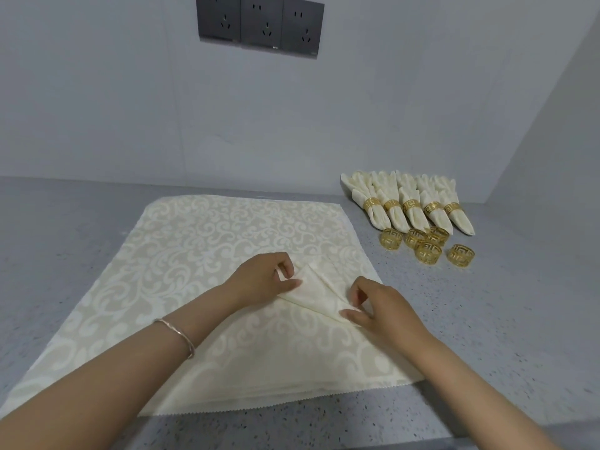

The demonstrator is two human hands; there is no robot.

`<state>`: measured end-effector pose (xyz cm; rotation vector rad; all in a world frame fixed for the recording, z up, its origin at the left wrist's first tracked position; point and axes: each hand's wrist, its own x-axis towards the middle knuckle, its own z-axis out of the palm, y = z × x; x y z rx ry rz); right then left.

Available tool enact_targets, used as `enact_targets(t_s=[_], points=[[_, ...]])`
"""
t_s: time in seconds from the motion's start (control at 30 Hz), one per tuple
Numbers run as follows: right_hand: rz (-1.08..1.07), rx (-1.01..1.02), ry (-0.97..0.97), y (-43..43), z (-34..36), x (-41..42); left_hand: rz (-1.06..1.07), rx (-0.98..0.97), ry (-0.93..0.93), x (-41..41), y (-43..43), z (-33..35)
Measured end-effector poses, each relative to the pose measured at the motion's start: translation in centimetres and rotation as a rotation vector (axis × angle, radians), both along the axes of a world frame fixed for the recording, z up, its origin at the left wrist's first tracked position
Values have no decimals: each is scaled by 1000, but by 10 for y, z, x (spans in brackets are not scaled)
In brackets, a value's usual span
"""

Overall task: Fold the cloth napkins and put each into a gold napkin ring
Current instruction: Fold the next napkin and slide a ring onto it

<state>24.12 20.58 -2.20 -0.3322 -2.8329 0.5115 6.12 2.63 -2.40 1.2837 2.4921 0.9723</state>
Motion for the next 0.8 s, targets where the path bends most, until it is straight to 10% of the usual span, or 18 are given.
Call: enact_targets(t_s=[0.3,0.8], points=[[73,125,-135,6,-8,-12,-274,-164,516,-1,11,-17],[179,606,163,-19,-30,-27,-302,-192,258,-2,12,-24]])
